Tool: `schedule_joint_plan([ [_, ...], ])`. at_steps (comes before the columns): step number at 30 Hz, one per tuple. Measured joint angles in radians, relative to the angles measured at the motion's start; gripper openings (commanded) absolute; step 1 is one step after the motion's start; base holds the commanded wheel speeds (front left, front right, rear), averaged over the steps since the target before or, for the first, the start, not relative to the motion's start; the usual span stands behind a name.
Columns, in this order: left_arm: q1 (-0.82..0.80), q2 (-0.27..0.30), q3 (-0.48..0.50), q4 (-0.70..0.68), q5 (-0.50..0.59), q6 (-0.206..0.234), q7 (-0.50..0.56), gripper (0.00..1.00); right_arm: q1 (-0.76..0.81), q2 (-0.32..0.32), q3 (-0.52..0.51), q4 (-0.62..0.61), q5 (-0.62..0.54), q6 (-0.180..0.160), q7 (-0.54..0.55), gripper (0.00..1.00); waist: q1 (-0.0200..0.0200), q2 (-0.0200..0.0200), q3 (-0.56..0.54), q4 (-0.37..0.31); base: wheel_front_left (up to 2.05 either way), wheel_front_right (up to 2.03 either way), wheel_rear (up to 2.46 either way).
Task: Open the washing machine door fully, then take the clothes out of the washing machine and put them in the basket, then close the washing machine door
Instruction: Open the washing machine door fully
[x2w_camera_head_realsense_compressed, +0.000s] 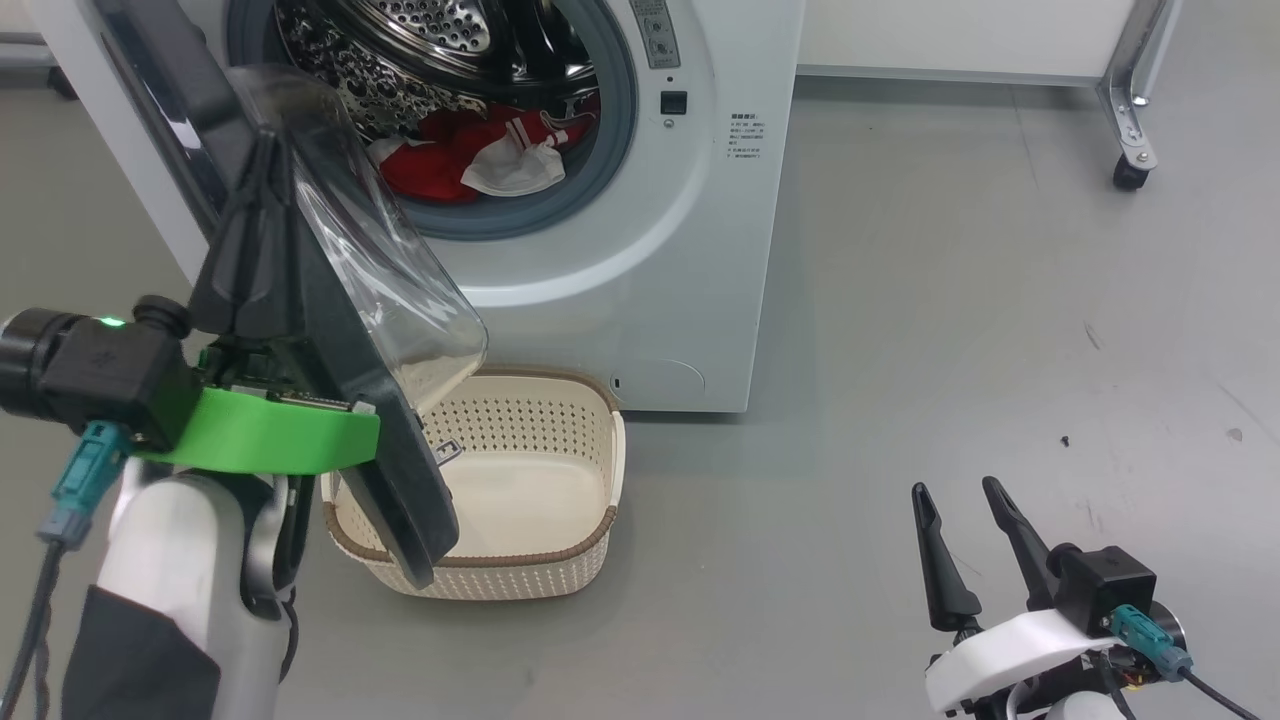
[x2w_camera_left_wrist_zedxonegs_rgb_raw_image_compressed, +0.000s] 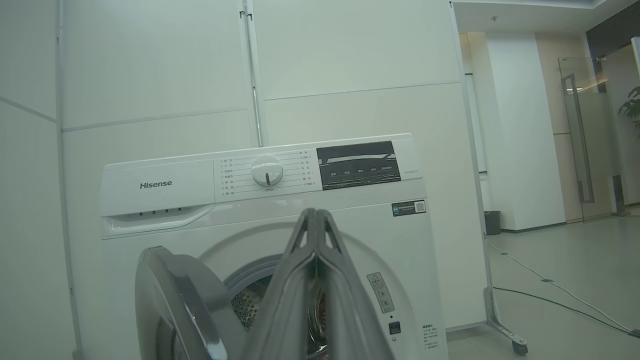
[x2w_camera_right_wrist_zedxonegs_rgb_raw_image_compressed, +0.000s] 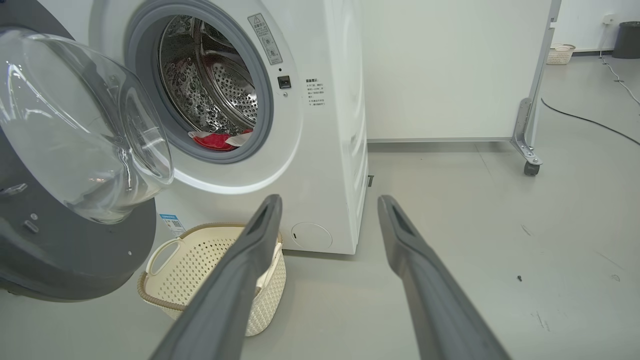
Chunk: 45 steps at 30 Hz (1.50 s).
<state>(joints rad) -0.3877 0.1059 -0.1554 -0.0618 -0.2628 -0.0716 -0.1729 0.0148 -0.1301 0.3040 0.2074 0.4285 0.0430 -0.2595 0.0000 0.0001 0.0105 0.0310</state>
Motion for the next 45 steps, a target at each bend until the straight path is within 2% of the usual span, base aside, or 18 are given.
schedule_joint_plan([
  [19, 0.108, -0.028, -0.146, 0.111, -0.018, -0.023, 0.127, 0.0, 0.0, 0.011, -0.026, 0.003, -0.009, 0.009, 0.0, 1.0, 0.0, 0.0, 0.02, 0.0, 0.0, 0.0, 0.0],
  [45, 0.181, -0.045, -0.168, 0.267, -0.09, -0.02, 0.209, 0.0, -0.003, 0.029, -0.047, 0.017, -0.027, 0.028, 0.0, 1.0, 0.0, 0.0, 0.043, -0.006, 0.0, 0.0, 0.0],
])
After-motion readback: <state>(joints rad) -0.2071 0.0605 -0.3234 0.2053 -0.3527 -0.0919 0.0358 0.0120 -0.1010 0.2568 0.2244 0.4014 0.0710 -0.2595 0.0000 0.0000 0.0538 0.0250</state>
